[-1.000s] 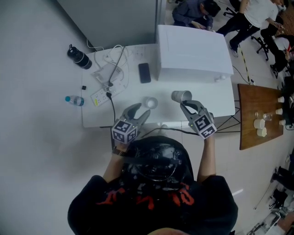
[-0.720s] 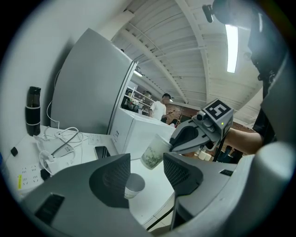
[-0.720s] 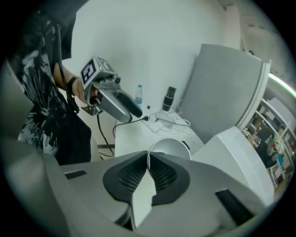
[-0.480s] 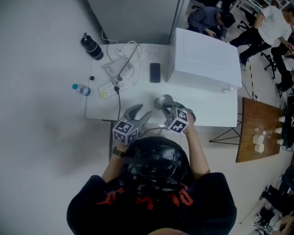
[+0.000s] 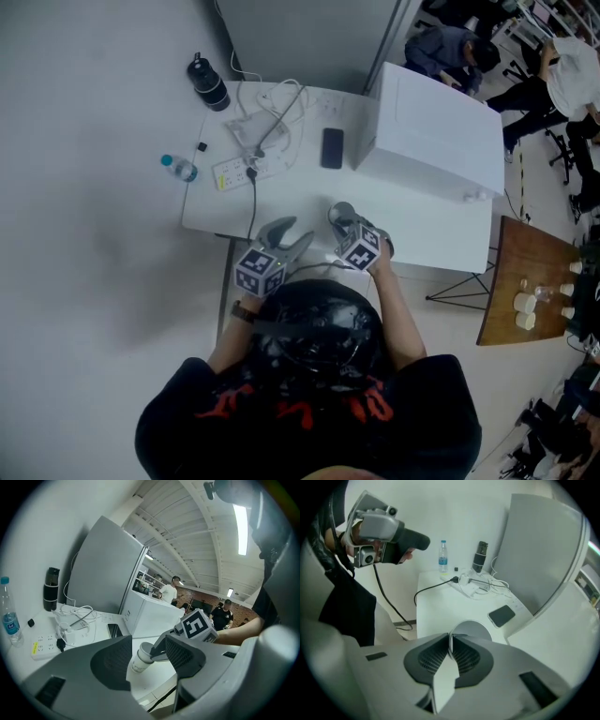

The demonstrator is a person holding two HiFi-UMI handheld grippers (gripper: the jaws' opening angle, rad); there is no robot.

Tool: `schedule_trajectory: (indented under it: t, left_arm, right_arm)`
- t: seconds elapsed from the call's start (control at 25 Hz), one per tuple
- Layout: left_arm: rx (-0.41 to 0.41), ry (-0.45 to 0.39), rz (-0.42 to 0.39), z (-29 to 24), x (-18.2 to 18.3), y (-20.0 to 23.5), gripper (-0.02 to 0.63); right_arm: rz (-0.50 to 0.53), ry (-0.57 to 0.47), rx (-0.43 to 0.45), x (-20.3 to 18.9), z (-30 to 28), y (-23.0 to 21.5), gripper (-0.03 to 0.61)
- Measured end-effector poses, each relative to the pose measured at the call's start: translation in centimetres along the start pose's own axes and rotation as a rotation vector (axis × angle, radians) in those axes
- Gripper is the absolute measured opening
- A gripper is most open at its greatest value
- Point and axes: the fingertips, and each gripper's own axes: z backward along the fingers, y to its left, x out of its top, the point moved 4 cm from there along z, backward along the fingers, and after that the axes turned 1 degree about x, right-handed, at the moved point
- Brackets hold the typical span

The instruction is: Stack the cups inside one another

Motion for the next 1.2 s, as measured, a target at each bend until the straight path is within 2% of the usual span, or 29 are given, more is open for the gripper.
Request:
schedule_trajectory:
  t: [0.28,0.36,0.44,0.52,0.6,0.68,0.76,0.88,0.96,1.08,1.2]
  left_arm:
    - [-0.005,0.019,-0.016,-0.1,0.0,-0.1,0.229]
    - [-0.011,0.025,-0.028,-0.8,0.0,-0.5,0.229]
    - [-0.036,0.027,-0.046,-2.0,0.4,-1.3,0.229]
    - [-0.062,0.028,-0.063,-2.5,1.1,-1.9,0.229]
    - [-0.075,0.019,-0.08,-2.6,2.0,-2.3,0.229]
    - [-0.091,0.012,-0.097,-2.8,2.7,-3.0,0.229]
    - [-0.109,0.014,-0.121,-3.0,3.2,-3.7,0.229]
    - [-0.134,0.021,-0.144,-3.5,3.6,-4.5,0.229]
    - [-0.153,0.021,-0.14,-3.8,3.8,-4.7,0.229]
    - [-0.177,0.026,-0.131,-4.4,3.9,-4.9,0.229]
    - [-0.192,0.029,-0.136,-4.9,4.2,-5.3,0.229]
  right_arm:
    - [-0.171,-0.189,0.005,-1.1,1.8,-0.7,0.048]
    - [-0.233,-0.27,0.003,-1.6,3.3,-1.4,0.046]
    - [-0.353,-0.4,-0.007,-2.3,6.1,-2.6,0.046]
    - [-0.522,-0.563,-0.016,-3.1,9.0,-3.5,0.043]
    - [-0.703,-0.704,-0.05,-4.6,11.4,-4.5,0.008]
    - [-0.849,-0.782,-0.12,-7.1,13.4,-5.5,0.007]
    - [-0.937,-0.858,-0.172,-9.2,15.4,-6.4,0.006]
    - [-0.992,-0.961,-0.188,-10.9,18.3,-7.4,0.006]
    - [-0.994,-0.981,-0.217,-11.2,19.8,-7.8,0.005]
    - [-0.968,-0.945,-0.273,-11.0,20.9,-8.0,0.003]
    - [-0.944,-0.9,-0.291,-10.4,20.7,-7.9,0.003]
